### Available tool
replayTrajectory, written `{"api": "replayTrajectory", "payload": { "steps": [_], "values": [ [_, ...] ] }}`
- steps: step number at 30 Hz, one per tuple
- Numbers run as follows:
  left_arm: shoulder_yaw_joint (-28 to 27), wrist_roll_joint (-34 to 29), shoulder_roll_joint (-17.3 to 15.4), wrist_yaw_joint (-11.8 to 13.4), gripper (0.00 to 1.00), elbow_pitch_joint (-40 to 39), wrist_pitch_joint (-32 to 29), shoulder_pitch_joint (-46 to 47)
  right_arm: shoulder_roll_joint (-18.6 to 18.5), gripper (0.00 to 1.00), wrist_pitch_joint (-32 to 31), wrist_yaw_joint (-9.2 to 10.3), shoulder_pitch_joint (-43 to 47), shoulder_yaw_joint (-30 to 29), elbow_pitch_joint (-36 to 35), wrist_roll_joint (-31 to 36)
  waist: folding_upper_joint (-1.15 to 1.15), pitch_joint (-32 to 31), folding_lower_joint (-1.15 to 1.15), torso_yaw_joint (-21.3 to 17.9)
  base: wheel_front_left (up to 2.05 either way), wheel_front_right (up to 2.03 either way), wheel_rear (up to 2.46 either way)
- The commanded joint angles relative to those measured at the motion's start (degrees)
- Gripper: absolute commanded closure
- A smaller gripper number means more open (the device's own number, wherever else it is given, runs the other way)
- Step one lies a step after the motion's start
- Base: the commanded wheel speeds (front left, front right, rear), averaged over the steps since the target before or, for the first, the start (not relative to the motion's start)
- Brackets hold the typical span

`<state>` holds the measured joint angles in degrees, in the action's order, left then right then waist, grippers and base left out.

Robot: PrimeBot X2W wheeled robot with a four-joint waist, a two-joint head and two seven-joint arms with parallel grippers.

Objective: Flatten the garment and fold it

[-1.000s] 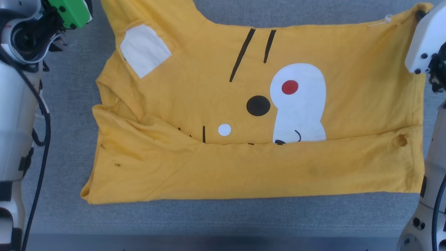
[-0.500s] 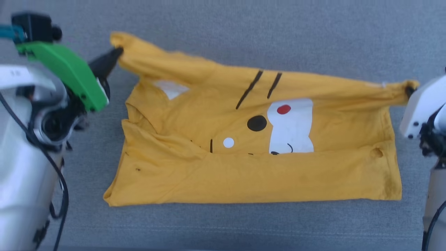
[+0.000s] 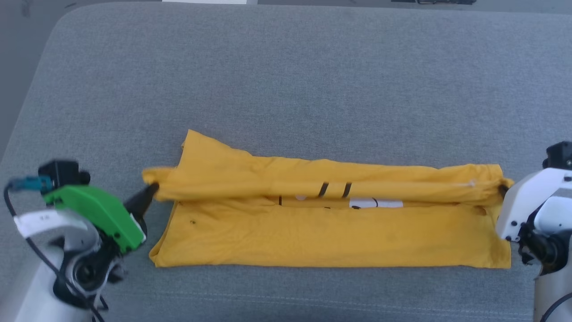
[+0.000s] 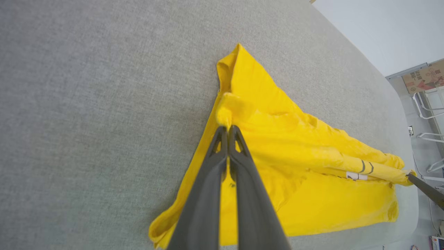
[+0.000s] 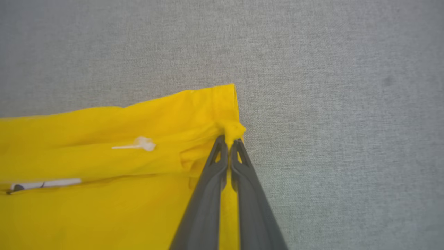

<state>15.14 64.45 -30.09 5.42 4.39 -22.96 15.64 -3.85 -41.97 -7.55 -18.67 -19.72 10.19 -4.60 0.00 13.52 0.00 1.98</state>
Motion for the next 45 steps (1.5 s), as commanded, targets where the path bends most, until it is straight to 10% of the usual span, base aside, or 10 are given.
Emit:
{"api": "replayTrajectory", "payload": {
  "steps": [1, 11, 12, 14, 23, 29, 35, 45],
  "values": [
    [-0.54, 1.07, 0.46, 0.47, 1.00, 0.35, 0.67, -1.92, 0.24, 1.00, 0.72, 0.06, 0.99, 0.11, 0.73, -0.44, 0.00, 0.01, 0.00, 0.03, 0.00, 0.00, 0.00],
    [1.18, 1.99, 3.32, 2.37, 1.00, 8.40, 0.57, -6.22, 0.90, 1.00, 2.97, 0.06, 4.92, 0.22, 7.04, 0.18, 0.00, -2.11, 0.00, 0.02, 0.00, 0.00, 0.00],
    [1.34, 1.92, 3.52, 2.40, 1.00, 9.28, 0.64, -6.18, 0.92, 0.89, 3.34, 0.06, 5.10, 0.24, 7.42, 0.14, 0.00, -2.55, 0.00, -0.08, 0.00, 0.00, 0.00],
    [1.68, 1.53, 3.80, 2.44, 0.00, 10.83, 0.95, -6.04, 0.94, 0.00, 4.09, 0.06, 5.62, 0.23, 8.13, -0.71, 0.00, -3.67, 0.00, -0.25, 0.00, 0.00, 0.00],
    [1.62, -2.57, 0.56, 5.04, 0.00, 10.01, 3.12, -5.88, -1.22, 0.00, -0.45, 0.06, 10.41, 0.97, 0.40, -5.83, 0.00, -9.30, 0.00, -0.47, 0.00, 0.00, 0.00],
    [-1.87, -8.64, -1.47, 4.73, 0.00, 3.81, 15.55, -5.00, -6.00, 0.00, -4.96, 0.06, 9.51, 0.22, -6.43, -9.79, 0.00, -8.71, 0.00, -0.30, 0.00, 0.00, 0.00],
    [-3.69, -18.83, -1.73, -0.08, 0.00, 0.66, 35.55, -3.56, -8.91, 0.00, -7.34, 0.06, 6.49, 1.87, -6.98, -10.41, 0.00, -4.05, 0.00, 0.96, 0.00, 0.00, 0.00],
    [-12.24, -35.46, 5.82, -7.80, 0.00, -3.77, 37.93, -3.34, -9.56, 0.00, -6.86, 0.06, 4.18, 6.47, -0.03, -11.47, 0.00, 2.36, 0.00, 2.92, 0.00, 0.00, 0.00]
  ]
}}
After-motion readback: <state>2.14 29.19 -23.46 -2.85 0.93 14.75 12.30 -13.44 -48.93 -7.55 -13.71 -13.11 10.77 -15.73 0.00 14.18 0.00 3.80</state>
